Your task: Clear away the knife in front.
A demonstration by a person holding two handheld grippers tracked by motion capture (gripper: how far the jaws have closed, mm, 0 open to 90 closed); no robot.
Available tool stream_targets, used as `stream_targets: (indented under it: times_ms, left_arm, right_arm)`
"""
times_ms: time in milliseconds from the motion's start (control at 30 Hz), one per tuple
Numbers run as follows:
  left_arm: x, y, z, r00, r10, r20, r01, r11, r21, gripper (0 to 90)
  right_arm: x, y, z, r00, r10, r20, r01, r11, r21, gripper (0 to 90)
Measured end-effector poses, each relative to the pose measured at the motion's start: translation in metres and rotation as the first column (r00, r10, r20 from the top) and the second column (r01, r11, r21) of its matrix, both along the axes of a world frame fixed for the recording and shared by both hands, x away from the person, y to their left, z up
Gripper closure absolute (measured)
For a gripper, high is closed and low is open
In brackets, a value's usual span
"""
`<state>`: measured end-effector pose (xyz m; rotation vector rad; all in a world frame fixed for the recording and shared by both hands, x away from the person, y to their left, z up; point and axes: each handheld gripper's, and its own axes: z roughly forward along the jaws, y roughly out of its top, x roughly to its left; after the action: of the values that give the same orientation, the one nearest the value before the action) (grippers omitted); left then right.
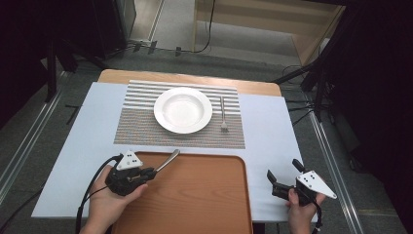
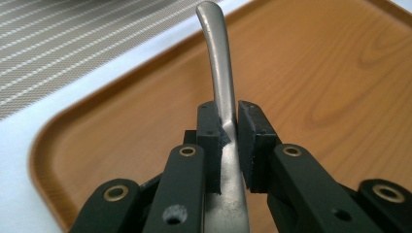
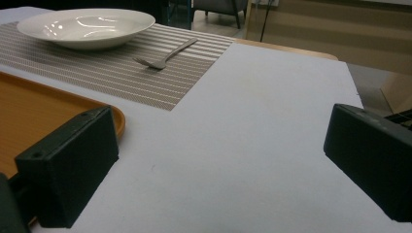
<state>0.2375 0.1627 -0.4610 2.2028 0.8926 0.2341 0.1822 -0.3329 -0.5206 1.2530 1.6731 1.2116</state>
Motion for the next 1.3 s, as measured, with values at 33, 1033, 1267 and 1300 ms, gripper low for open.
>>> stream_targets:
  times_ms: [33,1033,1267,1300]
  left_arm:
    - [-0.002,-0.001,-0.002,1.0,-0.003,-0.001,0.002,1.0,-0.003,78.6]
    - [-0.03,-0.008,-0.034,0.9998,-0.01,-0.018,0.01,0.9999,-0.011,73.3]
    - [-0.026,-0.019,-0.026,0.9941,-0.1,0.042,0.102,0.9938,-0.045,79.8]
    - [-0.026,-0.022,-0.027,0.9931,-0.106,0.048,0.108,0.9936,-0.033,84.5]
  right_arm:
    - [0.0,0.0,0.0,1.0,0.0,0.0,0.0,1.0,0.001,0.0]
    - [0.0,0.0,0.0,1.0,-0.002,-0.002,0.002,1.0,-0.001,0.0]
    - [0.0,0.0,0.0,1.0,-0.004,-0.002,0.004,1.0,0.001,0.0]
    - [0.001,0.0,0.0,1.0,-0.004,0.0,0.004,1.0,-0.002,0.0]
